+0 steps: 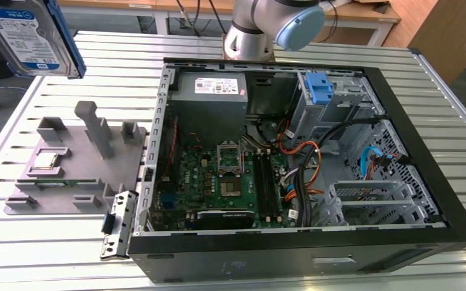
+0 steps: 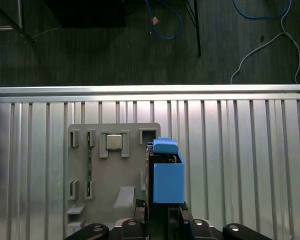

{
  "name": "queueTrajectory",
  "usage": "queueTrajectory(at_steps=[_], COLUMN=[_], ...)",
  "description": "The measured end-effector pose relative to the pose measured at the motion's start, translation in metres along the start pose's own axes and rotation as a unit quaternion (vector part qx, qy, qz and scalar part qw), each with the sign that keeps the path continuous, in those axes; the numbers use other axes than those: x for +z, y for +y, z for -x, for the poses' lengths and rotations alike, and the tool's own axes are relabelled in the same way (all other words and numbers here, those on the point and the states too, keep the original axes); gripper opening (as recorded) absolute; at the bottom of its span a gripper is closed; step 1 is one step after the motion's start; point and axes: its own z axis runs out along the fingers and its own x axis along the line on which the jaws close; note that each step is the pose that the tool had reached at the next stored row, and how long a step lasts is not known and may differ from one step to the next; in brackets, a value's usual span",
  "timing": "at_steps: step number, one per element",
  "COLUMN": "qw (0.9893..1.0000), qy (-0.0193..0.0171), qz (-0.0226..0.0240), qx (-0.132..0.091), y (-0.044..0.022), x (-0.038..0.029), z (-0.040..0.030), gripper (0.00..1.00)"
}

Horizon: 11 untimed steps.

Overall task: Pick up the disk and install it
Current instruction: 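Pick up the disk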

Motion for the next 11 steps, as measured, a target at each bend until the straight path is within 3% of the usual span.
queueTrajectory(at_steps=[11], qw=[1.0000], qy=[0.0000], qz=[0.0013], qx=[0.000], y=[0.0004], x=[-0.0084], z=[0.0004], gripper=[0.35])
